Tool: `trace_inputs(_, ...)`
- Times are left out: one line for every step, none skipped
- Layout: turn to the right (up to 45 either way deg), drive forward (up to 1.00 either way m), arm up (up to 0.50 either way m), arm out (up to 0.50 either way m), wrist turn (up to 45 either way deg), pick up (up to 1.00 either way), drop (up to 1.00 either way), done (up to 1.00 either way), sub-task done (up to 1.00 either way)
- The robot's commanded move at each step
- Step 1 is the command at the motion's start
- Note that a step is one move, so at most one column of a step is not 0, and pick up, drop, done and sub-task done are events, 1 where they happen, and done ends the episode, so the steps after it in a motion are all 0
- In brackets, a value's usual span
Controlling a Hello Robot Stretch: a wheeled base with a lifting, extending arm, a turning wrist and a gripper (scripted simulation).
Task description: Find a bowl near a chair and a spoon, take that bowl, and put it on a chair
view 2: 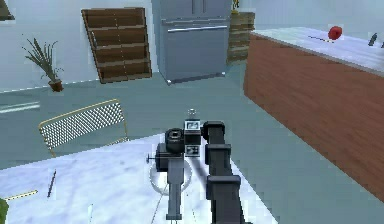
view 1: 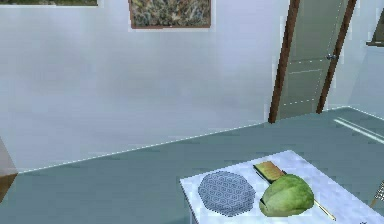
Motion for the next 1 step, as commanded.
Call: trace_inputs(0.0, 0.0, 0.0, 0.0, 45.0, 0.0, 0.0, 0.0, 0.0)
